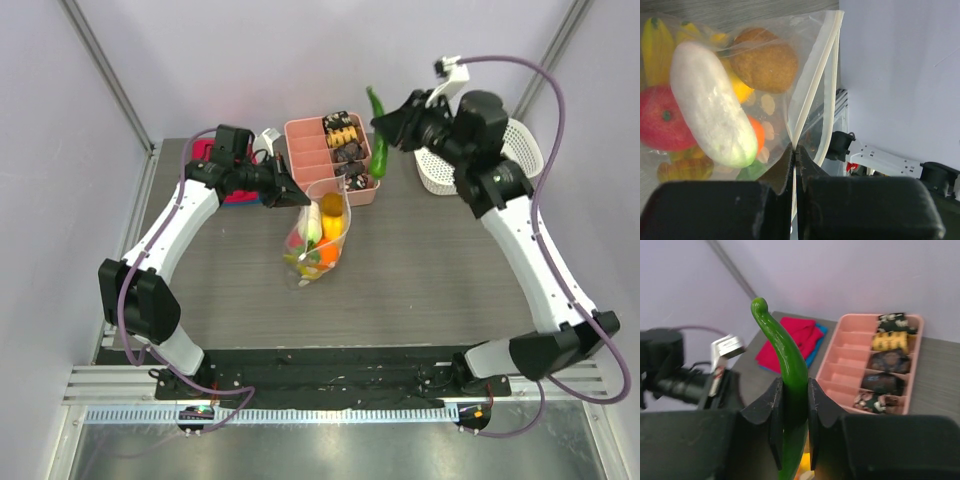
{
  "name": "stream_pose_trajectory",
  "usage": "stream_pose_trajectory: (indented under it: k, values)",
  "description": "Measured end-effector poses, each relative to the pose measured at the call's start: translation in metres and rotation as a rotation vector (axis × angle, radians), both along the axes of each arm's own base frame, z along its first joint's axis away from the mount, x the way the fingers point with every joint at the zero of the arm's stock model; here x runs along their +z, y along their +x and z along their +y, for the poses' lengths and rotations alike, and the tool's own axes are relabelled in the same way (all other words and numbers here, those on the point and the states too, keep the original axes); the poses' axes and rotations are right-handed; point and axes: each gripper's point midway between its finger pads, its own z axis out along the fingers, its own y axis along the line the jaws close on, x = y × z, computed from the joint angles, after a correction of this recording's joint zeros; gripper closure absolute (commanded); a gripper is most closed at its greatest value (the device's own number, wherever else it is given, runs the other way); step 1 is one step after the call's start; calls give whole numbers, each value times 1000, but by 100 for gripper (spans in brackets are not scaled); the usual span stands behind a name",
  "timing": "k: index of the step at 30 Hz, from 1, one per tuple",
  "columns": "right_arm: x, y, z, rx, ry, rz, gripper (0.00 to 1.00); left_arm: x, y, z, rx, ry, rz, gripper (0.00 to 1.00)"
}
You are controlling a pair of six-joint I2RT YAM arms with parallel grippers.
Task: Place the food in the zip-top bag and seal the zipper
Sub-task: Pick up the fake vegetable from the bin, then place the fake vegetable in the zipper food storage bag.
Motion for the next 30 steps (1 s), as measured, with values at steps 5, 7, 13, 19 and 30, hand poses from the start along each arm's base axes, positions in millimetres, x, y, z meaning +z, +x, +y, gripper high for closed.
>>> stream_pose_trajectory:
  k: [5,7,13,19,30]
  values:
    - [-33,-51,59,87,-33,45,99,3,2,-2,11,-15,6,100]
    - [-63,-53,69,70,-66,99,99,4,2,-2,14,-21,10,100]
    - [-142,-56,76,-46,-152,253,99,0,2,-3,20,-33,23,100]
    - [-155,-62,95,-113,-172,264,99,-4,1,-4,28,-38,39,100]
    - [-151,-44,99,-229,-186,292,99,-3,-2,-3,37,-51,33,100]
